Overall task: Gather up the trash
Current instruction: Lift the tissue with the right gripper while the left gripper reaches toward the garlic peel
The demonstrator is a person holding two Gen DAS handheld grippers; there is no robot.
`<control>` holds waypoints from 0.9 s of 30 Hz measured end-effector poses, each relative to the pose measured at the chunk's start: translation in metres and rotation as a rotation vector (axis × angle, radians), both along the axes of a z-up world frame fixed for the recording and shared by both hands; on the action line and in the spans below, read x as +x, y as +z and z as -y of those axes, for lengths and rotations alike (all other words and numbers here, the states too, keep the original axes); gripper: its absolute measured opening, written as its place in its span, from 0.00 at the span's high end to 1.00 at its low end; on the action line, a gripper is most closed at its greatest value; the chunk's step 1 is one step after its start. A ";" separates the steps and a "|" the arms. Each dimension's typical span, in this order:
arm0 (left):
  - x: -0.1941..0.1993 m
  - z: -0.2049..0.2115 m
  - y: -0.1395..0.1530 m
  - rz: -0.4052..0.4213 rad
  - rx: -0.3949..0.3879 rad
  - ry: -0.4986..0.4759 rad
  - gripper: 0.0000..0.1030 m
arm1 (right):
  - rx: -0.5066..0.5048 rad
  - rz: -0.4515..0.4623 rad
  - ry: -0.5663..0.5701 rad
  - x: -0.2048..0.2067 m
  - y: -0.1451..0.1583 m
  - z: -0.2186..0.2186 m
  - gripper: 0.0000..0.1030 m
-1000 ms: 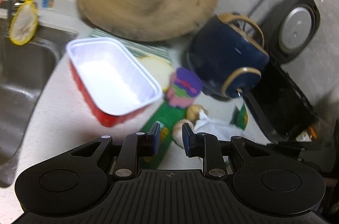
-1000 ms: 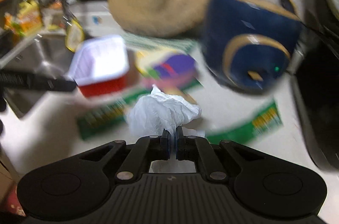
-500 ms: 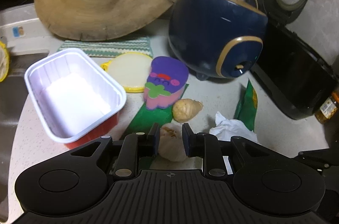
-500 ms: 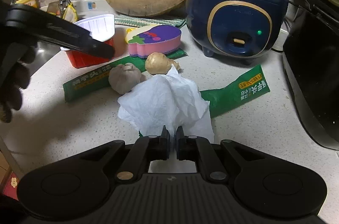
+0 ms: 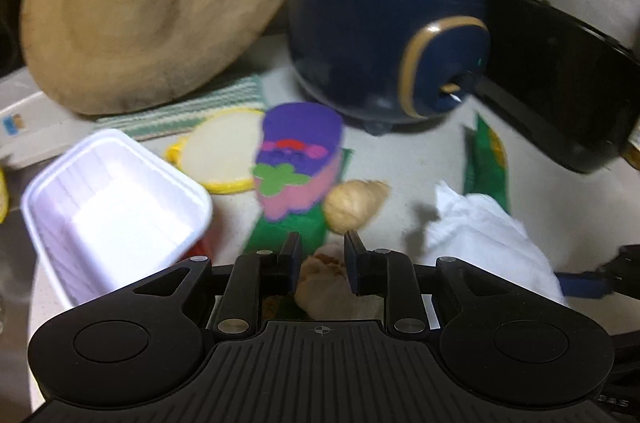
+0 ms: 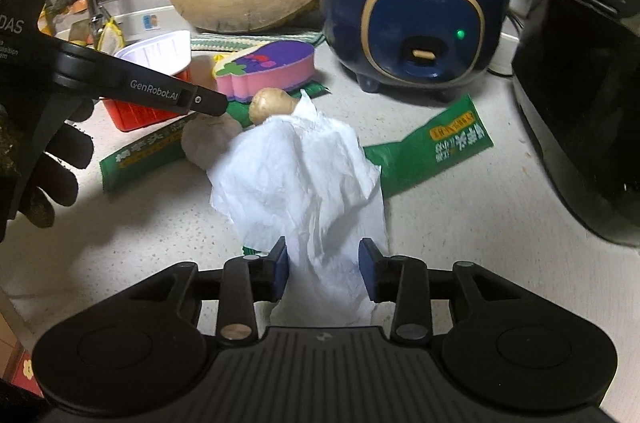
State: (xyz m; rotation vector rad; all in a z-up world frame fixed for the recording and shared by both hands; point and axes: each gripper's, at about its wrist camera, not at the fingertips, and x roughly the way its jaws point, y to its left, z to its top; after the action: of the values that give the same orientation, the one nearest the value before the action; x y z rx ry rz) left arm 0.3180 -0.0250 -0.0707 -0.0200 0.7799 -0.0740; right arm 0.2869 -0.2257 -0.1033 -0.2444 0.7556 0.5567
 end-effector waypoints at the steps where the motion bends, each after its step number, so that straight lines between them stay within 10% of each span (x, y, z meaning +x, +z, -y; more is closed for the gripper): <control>1: -0.001 0.000 -0.001 -0.005 -0.023 -0.024 0.74 | -0.002 0.001 -0.007 -0.001 -0.001 0.000 0.61; 10: 0.008 0.000 -0.006 -0.015 -0.001 0.030 0.58 | -0.026 0.114 -0.019 -0.023 0.005 -0.004 0.53; 27: 0.004 0.006 -0.018 -0.097 -0.073 0.023 0.65 | 0.078 0.071 -0.127 -0.023 0.002 0.027 0.45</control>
State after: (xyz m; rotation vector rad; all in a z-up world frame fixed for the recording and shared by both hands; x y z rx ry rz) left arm 0.3221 -0.0312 -0.0890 -0.1027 0.8735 -0.0807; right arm 0.2639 -0.2525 -0.1014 -0.1420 0.6743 0.4541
